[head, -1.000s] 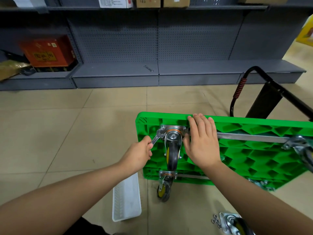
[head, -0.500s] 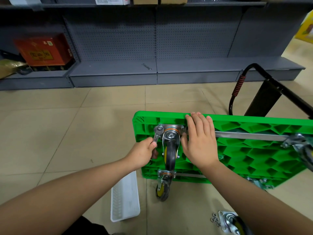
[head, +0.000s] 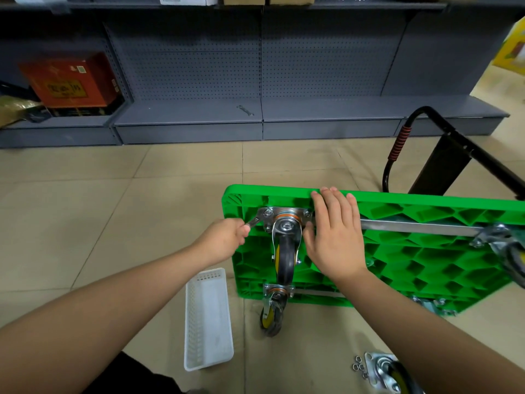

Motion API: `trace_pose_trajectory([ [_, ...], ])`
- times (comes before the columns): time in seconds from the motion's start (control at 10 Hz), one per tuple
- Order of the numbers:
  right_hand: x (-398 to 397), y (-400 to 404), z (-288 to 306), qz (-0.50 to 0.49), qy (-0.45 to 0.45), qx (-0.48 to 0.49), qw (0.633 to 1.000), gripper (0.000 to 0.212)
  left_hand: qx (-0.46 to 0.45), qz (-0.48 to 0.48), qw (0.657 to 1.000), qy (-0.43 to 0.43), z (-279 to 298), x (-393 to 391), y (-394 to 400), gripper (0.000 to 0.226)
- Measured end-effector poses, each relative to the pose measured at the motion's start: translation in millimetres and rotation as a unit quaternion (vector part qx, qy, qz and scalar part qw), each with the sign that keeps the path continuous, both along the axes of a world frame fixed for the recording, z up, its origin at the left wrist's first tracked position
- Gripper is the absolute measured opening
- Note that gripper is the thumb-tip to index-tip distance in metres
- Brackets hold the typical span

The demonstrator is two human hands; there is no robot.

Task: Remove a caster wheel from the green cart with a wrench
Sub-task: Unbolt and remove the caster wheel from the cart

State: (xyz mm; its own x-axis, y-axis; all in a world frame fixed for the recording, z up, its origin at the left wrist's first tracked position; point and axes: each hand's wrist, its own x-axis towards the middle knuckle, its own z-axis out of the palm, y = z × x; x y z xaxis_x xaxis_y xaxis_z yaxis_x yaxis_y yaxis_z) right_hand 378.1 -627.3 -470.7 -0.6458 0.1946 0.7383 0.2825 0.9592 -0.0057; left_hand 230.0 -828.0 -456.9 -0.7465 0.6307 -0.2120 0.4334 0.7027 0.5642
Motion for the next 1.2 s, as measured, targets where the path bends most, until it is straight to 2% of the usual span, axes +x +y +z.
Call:
trace_pose_trajectory([
  [0.1,0,-1,0,-0.002,0.005,-0.002,1.0,0.053,-0.065,-0.013,0.995,0.078,20,-7,-7,0.037],
  [0.2,-1,-3,0,-0.003,0.014,-0.002,1.0,0.053,-0.183,-0.037,0.963,0.196,49,0,-6,0.033],
  [0.3,-1,-3,0,-0.003,0.014,0.0,1.0,0.053,-0.229,-0.052,0.908,0.348,73,6,-2,0.025],
  [0.4,-2,-3,-1,-0.006,0.016,0.0,1.0,0.053,-0.227,-0.062,0.865,0.443,76,8,-1,0.015],
  [0.5,-2,-3,-1,-0.006,0.018,0.001,1.0,0.053,-0.194,-0.067,0.859,0.469,69,6,-5,0.008],
  [0.7,-1,-2,-1,-0.001,0.017,0.001,1.0,0.053,-0.088,-0.082,0.861,0.495,59,9,-17,0.018],
  [0.8,1,-2,-2,0.002,0.019,-0.002,1.0,0.053,-0.064,-0.091,0.857,0.503,58,14,-22,0.019],
  [1.0,2,-3,-3,0.005,0.024,-0.006,1.0,0.052,-0.069,-0.128,0.846,0.512,67,10,-21,0.026],
  [1.2,-1,-5,-4,0.001,0.029,-0.012,1.0,0.051,-0.108,-0.155,0.822,0.537,89,5,-6,0.02],
])
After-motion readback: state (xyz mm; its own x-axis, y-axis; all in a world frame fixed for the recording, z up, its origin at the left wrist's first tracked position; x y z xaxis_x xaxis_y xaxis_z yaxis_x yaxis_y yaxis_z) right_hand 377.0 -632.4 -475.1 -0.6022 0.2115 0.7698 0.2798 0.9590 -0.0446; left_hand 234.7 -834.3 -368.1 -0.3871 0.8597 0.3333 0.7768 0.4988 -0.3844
